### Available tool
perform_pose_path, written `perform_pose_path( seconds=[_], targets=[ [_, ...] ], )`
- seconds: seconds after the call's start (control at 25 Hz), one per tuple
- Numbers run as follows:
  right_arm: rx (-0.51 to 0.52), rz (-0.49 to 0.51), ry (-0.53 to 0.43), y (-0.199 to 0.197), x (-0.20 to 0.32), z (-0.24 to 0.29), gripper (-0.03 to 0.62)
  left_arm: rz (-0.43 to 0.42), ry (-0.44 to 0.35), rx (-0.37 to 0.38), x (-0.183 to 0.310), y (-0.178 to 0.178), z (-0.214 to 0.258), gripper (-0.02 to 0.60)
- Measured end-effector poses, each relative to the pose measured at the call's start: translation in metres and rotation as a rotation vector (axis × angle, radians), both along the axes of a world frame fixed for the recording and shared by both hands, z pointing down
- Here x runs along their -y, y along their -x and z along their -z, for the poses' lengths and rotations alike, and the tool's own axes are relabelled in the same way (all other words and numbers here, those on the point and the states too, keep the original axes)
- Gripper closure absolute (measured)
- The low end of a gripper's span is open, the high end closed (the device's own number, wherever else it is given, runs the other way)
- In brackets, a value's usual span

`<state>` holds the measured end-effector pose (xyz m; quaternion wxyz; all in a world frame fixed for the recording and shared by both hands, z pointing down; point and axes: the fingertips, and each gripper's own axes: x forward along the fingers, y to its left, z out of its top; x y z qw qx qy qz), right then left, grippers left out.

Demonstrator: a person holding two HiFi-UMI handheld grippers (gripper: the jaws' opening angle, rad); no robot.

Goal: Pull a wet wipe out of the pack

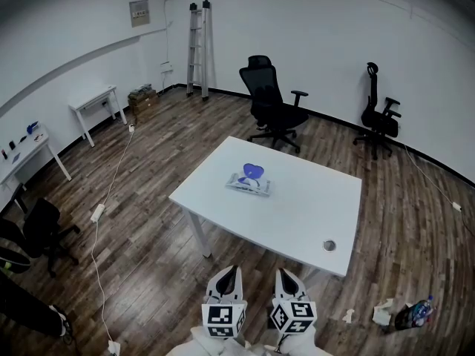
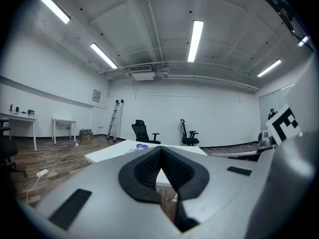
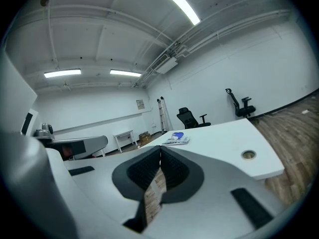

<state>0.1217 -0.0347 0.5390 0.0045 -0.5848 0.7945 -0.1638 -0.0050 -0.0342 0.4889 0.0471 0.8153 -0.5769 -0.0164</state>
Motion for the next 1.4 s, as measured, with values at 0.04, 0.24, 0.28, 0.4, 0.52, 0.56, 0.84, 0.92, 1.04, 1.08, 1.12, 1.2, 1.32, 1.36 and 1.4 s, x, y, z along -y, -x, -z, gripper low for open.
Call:
perform_pose_path(
  seconds=[0.04,0.24,0.28,0.4,0.52,0.56,0.84,0.92,1.04,1.08,1.12,1.2,1.32,1.36,1.4],
  targets=[
    [0.002,-0.002,0.001,-0.001,0.0,0.0,0.585,-0.002,-0.002,0.001,0.0,-0.001,0.001,0.583],
    [0.001,0.006,0.004,0.001,0.003,-0.002,0.585,0.0,0.001,0.004,0.003,-0.001,0.0,0.583],
    [0.001,0.007,0.004,0.001,0.005,-0.002,0.585,0.001,0.002,0.004,0.005,-0.001,0.0,0.583],
    [0.0,0.002,0.003,-0.002,0.01,-0.003,0.585,0.001,0.0,0.001,0.011,-0.002,-0.001,0.583],
    [-0.005,-0.003,-0.004,-0.004,0.016,-0.001,0.585,-0.002,-0.004,-0.001,0.018,-0.003,0.0,0.583],
    [-0.007,-0.006,-0.006,-0.005,0.017,0.0,0.585,-0.004,-0.004,-0.002,0.021,-0.004,0.001,0.583],
    [-0.005,-0.021,-0.006,-0.007,0.034,0.002,0.585,-0.022,-0.016,-0.004,0.036,-0.008,0.006,0.583],
    [-0.006,-0.015,-0.003,-0.004,0.04,0.002,0.585,-0.022,-0.02,0.008,0.042,-0.007,0.006,0.583],
    [-0.009,-0.007,-0.006,0.0,0.052,0.0,0.585,-0.023,-0.029,0.019,0.052,-0.006,0.005,0.583],
    [-0.009,-0.005,-0.008,0.001,0.056,0.001,0.585,-0.023,-0.03,0.016,0.056,-0.005,0.006,0.582],
    [-0.008,-0.004,-0.011,0.003,0.061,0.002,0.585,-0.021,-0.032,0.014,0.061,-0.004,0.007,0.583],
    [-0.008,-0.002,-0.016,0.006,0.07,0.004,0.585,-0.018,-0.038,0.015,0.069,0.0,0.009,0.583],
    [-0.009,-0.005,-0.017,0.01,0.084,0.005,0.585,-0.017,-0.041,0.022,0.084,0.005,0.011,0.583],
    [-0.011,-0.006,-0.017,0.011,0.089,0.006,0.585,-0.018,-0.039,0.022,0.089,0.007,0.011,0.583],
    [-0.011,-0.007,-0.017,0.012,0.093,0.006,0.585,-0.019,-0.037,0.022,0.094,0.008,0.011,0.583]
  ],
)
